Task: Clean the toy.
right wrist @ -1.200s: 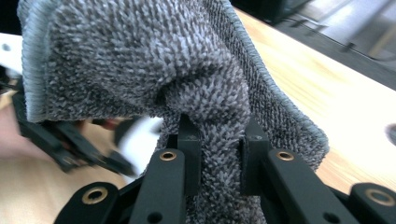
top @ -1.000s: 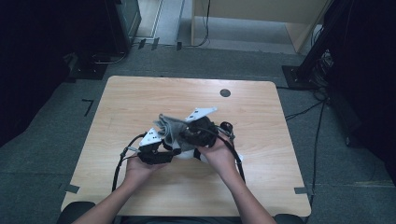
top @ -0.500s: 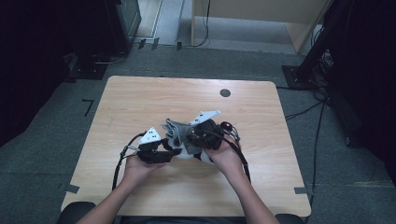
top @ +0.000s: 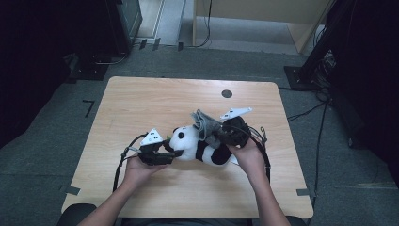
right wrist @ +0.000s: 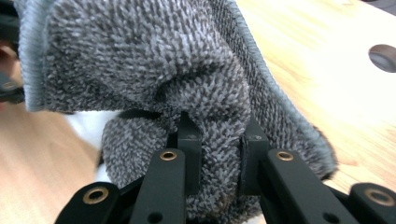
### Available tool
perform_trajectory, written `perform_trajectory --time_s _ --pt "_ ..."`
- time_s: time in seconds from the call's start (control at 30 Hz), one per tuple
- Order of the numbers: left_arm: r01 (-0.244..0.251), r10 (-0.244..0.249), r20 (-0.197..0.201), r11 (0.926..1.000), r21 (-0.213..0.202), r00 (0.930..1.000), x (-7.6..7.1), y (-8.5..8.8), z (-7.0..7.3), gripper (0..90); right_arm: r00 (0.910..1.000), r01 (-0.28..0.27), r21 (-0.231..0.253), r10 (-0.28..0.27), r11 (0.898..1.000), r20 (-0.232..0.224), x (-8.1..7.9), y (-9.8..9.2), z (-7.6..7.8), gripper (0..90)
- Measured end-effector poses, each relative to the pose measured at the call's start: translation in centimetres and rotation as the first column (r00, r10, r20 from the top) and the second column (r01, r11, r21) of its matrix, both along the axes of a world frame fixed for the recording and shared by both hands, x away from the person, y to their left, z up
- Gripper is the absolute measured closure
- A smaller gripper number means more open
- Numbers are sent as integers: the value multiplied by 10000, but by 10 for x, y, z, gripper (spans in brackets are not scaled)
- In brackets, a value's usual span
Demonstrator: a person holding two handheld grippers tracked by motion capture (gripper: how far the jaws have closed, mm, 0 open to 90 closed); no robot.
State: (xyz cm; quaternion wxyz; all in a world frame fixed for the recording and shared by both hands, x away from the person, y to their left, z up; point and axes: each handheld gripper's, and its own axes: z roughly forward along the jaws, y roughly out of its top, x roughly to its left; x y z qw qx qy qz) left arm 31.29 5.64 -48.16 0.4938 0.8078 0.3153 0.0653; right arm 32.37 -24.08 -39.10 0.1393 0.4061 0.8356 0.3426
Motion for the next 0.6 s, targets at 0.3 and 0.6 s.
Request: perform_trajectory --time_s 0.3,0.6 --pt "42 -42 122 10000 75 9999 -1 1 -2 386 9861 1660 -204 -1662 9859 -65 12 -41 -12 767" --pt "3 -4 163 10000 74 9999 -2 0 -2 386 9890 736 1168 -875 9904 1189 -13 -18 35 767"
